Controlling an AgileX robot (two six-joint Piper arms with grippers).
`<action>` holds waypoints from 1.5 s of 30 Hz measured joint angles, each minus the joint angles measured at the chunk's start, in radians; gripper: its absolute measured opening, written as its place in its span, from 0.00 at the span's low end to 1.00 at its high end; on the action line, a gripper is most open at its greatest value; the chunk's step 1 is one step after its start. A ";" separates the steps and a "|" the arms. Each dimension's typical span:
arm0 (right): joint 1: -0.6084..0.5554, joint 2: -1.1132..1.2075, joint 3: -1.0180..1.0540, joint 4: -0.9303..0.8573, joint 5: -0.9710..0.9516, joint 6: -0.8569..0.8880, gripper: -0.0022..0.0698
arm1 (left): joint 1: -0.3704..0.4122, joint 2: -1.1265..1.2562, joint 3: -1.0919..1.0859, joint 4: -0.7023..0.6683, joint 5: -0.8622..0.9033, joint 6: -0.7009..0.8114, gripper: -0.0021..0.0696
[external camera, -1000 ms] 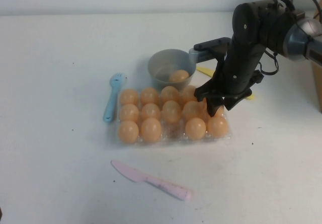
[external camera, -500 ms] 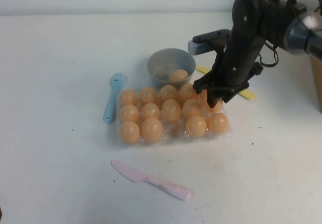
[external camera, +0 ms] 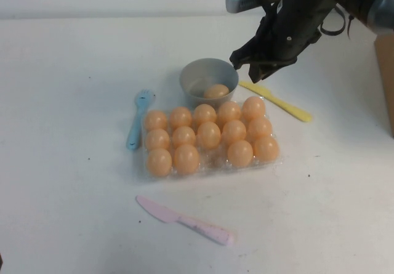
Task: Take an egg out of the egg box
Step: Pick up the egg from the plastic box
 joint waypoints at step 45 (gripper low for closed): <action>0.000 0.038 0.089 -0.041 -0.001 0.091 0.63 | 0.000 0.000 0.000 0.000 0.000 0.000 0.02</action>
